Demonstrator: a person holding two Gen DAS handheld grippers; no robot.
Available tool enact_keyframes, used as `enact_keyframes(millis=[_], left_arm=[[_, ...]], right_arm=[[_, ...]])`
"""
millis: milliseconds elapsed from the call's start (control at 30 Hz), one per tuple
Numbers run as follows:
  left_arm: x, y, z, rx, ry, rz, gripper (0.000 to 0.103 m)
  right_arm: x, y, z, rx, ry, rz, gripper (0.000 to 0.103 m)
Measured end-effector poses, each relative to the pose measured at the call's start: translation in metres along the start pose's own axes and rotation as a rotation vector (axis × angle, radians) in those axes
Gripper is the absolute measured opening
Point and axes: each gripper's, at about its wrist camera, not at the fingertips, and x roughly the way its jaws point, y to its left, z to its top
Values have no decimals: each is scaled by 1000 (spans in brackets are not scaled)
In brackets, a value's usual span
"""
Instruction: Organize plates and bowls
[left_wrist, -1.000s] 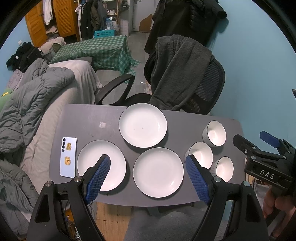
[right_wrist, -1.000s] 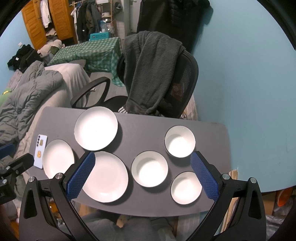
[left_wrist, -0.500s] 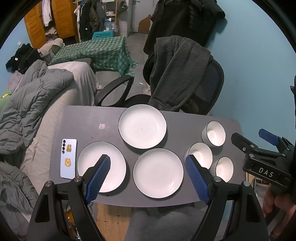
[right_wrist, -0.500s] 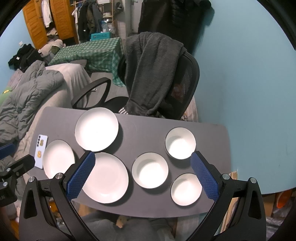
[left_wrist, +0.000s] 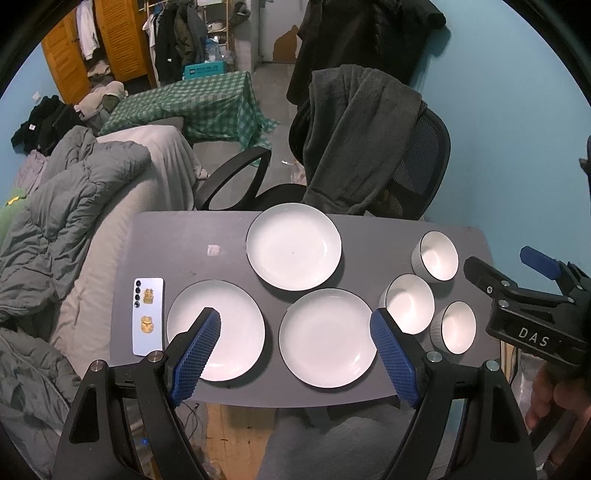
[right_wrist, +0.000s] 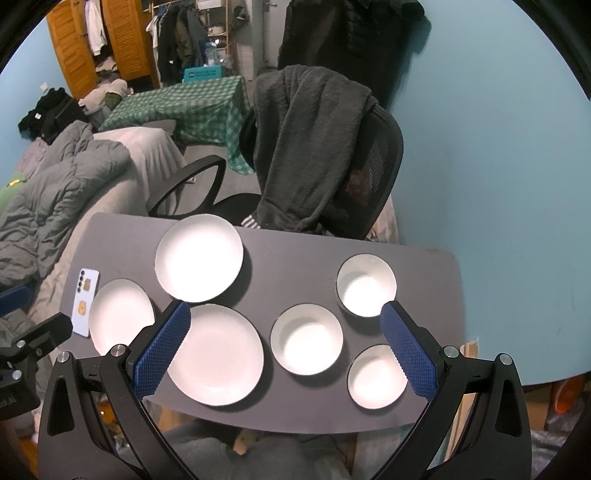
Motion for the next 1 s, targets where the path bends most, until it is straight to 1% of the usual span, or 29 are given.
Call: enact_keyframes(millis=[233,300,467,667,767,900,1000], left_arm=[[4,17,-1,-6,1,-17,85],[4,24,-1,-8,-10,-6,85],[12,42,3,-2,-16,-9,85],[29,57,2,50,-2,13,85],[36,63,0,82,8,6,85],[47,63,0,128,25,14,85],[56,64,-1,149,33,5,85]], right_arm=[[3,7,-3,1,4,-7,101],[6,8,-6,0,6,-5,101],[18,13,-12,16,27,15,101],[38,15,-25,58,75,20,101],[47,16,-33,91,97,23,101],[56,18,-41,121,113,28,101],[64,19,-47,148,127,41,101]])
